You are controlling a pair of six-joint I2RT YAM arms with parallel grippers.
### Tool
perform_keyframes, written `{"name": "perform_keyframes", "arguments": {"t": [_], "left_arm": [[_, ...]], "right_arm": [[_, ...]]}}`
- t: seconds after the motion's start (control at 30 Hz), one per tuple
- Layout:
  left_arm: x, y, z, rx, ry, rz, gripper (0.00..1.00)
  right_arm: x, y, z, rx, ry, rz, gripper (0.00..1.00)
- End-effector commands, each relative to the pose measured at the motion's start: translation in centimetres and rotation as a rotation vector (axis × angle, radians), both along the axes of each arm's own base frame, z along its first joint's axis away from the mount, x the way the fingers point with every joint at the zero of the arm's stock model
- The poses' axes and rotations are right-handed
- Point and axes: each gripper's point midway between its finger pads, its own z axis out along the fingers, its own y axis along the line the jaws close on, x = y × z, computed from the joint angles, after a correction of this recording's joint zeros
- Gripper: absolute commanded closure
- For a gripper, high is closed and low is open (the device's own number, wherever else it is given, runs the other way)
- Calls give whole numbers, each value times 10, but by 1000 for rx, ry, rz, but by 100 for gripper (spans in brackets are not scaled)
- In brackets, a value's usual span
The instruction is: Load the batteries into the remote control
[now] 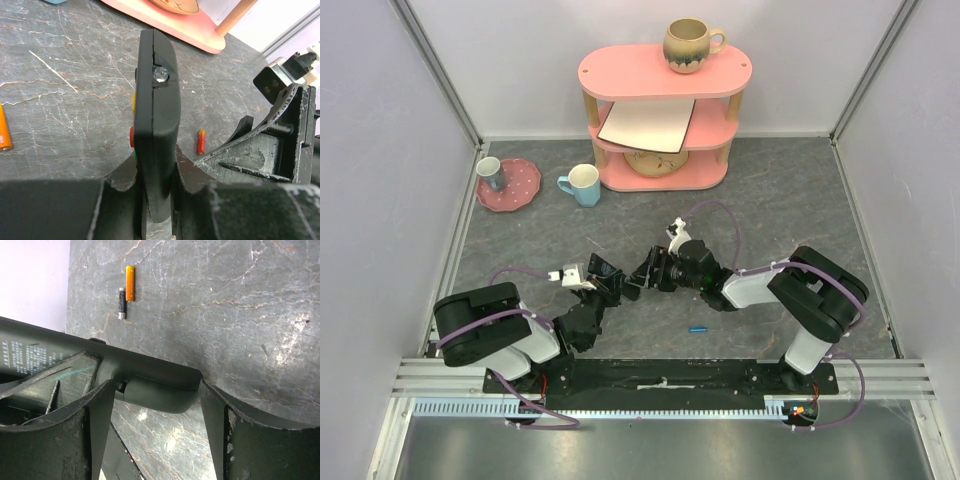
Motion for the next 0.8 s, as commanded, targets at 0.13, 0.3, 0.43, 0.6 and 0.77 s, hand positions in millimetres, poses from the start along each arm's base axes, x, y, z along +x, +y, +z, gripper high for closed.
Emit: {"name": "perform_keyframes", "arguments": {"t": [0.13,0.3,0.43,0.6,0.77], "left_arm": [[-6,19,-2,53,-30,12,98],[-5,19,-2,61,-31,13,98],[-5,19,-3,62,-31,15,98],[-5,18,-1,63,-35,16,98],[-4,18,-1,66,-35,16,98]], "right_arm": [[13,9,13,14,-46,1,25],[10,8,7,0,-33,9,27],[6,3,-1,-18,-19,7,28],[4,0,-5,-29,-16,7,29],[3,-1,-10,-42,-8,10,30]]}}
